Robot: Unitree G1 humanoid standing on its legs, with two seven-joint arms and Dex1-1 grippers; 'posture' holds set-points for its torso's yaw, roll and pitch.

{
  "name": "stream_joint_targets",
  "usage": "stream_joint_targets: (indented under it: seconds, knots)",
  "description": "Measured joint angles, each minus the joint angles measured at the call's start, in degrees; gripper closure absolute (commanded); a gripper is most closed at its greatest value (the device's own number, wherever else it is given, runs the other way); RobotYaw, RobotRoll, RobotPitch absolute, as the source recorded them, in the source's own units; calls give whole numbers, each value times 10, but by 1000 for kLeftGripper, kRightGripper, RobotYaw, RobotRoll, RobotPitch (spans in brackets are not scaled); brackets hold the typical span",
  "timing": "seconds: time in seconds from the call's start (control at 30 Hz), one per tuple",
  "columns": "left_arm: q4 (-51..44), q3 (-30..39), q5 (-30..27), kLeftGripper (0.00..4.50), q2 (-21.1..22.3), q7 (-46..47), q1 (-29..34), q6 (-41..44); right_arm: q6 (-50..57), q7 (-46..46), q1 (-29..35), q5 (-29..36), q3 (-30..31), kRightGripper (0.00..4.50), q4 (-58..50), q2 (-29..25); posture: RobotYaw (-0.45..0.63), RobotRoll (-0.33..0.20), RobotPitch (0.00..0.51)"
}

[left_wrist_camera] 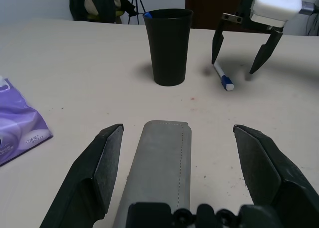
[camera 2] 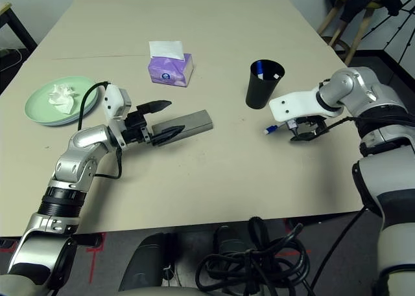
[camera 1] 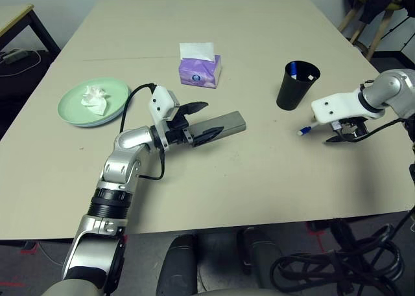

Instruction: Organize and tidy the items on the table.

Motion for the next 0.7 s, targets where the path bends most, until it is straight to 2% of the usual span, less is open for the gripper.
stream_joint_targets:
  seconds: [0.2,0.43,0.7]
  knots:
    - [-20,0,-6,0,3,9,8,3,-43,2,-24,-16,0,33,14,10,162,0,172]
    - [-34,1,-7,0,6,19,25,7,-80,55,-35,-17,1,33,44,18,174,0,187]
    - [-44,8,-8,0,6,29,36,11,-113,39,-49,-42,14,33,50,28,192,0,204]
